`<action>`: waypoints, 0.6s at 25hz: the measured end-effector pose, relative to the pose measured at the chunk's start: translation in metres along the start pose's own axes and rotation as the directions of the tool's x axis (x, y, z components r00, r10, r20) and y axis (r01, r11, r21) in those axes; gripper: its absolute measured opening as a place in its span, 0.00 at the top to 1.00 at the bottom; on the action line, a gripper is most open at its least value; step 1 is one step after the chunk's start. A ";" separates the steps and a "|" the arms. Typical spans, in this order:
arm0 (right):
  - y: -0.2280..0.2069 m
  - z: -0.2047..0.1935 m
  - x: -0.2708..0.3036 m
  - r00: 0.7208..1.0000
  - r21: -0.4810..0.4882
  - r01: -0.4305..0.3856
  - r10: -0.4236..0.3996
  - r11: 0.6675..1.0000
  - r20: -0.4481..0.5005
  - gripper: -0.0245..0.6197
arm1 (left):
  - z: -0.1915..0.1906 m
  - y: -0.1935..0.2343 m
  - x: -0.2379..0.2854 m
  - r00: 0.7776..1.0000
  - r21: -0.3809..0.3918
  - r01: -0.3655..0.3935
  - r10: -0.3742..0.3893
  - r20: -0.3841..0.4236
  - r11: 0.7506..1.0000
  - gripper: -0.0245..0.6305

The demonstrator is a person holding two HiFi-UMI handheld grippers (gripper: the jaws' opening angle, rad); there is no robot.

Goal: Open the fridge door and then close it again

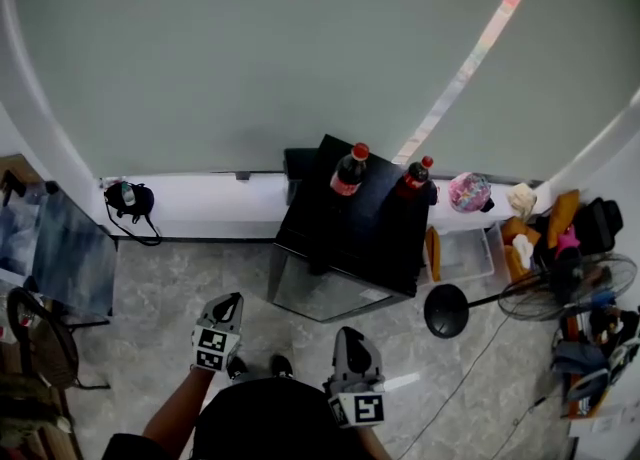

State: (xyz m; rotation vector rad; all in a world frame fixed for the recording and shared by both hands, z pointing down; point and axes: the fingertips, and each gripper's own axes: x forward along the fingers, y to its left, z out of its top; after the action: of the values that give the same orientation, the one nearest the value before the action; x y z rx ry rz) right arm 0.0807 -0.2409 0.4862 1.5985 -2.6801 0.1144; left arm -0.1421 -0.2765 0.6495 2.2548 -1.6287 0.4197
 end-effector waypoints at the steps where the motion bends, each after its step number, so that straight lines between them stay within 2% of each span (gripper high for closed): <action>1: 0.003 -0.002 0.000 1.000 0.005 -0.004 0.004 1.000 -0.013 0.95 | 0.011 0.000 -0.022 0.999 -0.026 -0.006 0.007 0.046 1.000 0.95; 5: 0.013 -0.008 0.003 0.999 0.001 -0.022 0.022 1.000 -0.026 0.95 | 0.053 0.003 -0.100 0.974 -0.076 -0.051 0.066 0.215 0.996 0.95; 9: 0.020 -0.001 0.007 0.999 -0.015 -0.033 0.033 0.999 0.002 0.95 | 0.087 0.002 -0.153 0.936 -0.031 -0.148 0.150 0.318 0.988 0.95; 12: 0.024 0.004 0.007 0.999 -0.041 -0.034 0.034 0.999 0.022 0.95 | 0.098 0.005 -0.171 0.915 0.007 -0.210 0.194 0.354 0.978 0.95; 15: 0.027 0.012 0.008 0.998 -0.066 -0.029 0.032 0.997 0.053 0.95 | 0.102 0.007 -0.173 0.913 -0.015 -0.202 0.193 0.358 0.979 0.95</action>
State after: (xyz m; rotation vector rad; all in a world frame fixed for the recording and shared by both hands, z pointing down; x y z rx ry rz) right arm 0.0530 -0.2361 0.4727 1.5654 -2.7187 -0.0159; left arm -0.1969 -0.1747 0.4857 2.2914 -2.0522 0.0707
